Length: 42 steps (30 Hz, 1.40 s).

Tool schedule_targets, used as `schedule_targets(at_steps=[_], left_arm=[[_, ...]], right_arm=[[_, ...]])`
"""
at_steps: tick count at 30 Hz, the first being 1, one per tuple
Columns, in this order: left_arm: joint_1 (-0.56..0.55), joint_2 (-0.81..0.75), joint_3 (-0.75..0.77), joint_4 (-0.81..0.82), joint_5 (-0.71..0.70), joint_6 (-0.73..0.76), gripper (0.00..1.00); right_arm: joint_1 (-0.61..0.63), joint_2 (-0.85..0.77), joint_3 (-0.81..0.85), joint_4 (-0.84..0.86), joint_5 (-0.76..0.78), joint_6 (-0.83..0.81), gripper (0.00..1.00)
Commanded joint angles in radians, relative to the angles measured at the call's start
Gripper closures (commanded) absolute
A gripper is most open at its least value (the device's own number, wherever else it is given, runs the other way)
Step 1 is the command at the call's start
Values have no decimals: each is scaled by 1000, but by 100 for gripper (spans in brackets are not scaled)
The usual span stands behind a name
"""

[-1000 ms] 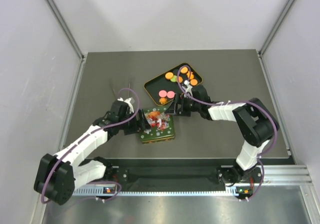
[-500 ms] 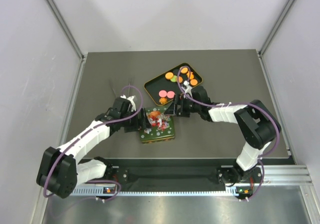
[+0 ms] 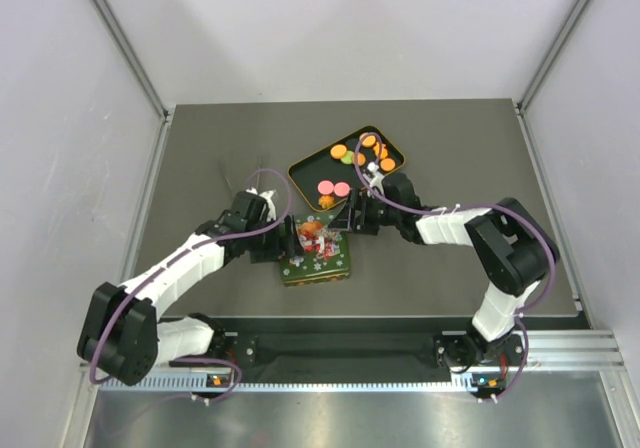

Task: Pack the cookies

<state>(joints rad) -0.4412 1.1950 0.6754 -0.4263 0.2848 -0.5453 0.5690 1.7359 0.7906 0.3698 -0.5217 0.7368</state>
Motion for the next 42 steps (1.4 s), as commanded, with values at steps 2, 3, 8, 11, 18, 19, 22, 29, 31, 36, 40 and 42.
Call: schedule_targets(at_steps=[2,3,8,11,18,19,22,29,31,36,40,42], left_arm=[[-8,21,33,26,-15,16,13],[-8,29,32,29,-13,16,14],[-11,41,35,37,-13,11,14],[-19,44,42,32,-18,13,14],[-34,74,65,23,-29,16,14],[-39,78,67,21,-33,18,14],[-48,92,82,14,-50,21,14],[-73,123,108,-6,-79,24,14],[-74,126,108,-11,-87,27,14],[-74,124,107,-23,-108,30,14],[-74,121,102,-32,-119,33,14],[-74,117,99,-31,-124,31,14]], right_arm=[[14,25,-2,60,-9,10,28],[12,33,-1,60,-11,12,28],[12,57,-1,78,-21,29,31],[12,62,-10,95,-21,38,35],[3,76,-45,142,-34,62,46],[3,77,-48,164,-37,76,50],[3,86,-65,192,-47,88,56],[3,88,-103,238,-47,105,73],[3,83,-111,241,-46,105,73],[-4,39,-114,224,-46,101,40],[-18,-15,-116,176,-47,81,25],[-27,-47,-120,163,-49,79,23]])
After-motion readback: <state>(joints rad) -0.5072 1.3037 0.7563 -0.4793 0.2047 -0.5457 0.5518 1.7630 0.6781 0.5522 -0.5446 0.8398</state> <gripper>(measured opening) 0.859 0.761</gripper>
